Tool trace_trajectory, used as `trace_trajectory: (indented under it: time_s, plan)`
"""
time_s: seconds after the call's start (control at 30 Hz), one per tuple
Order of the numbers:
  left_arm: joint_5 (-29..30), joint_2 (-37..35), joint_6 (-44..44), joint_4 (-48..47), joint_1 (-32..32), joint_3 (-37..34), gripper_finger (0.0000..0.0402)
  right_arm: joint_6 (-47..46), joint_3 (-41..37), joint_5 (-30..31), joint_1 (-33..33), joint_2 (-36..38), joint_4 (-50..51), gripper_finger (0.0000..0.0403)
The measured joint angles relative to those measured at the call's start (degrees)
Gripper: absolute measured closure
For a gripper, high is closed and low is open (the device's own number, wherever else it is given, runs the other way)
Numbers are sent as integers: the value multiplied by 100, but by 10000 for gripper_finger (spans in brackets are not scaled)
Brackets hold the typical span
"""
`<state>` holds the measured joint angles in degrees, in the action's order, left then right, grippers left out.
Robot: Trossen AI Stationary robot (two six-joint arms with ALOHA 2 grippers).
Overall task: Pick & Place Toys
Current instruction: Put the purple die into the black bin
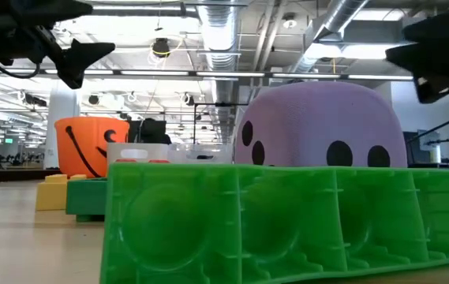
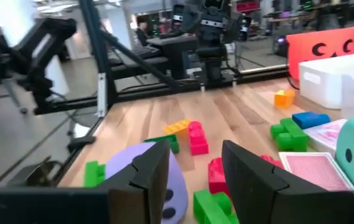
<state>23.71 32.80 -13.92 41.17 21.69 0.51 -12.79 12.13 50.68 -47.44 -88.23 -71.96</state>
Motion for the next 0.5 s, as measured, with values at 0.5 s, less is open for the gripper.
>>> trace_trajectory:
  time_s: [0.5]
  plan:
    - [284,0,10,-22,-2,0,108,-430,357,-2094,1033,-1382,-114,201]
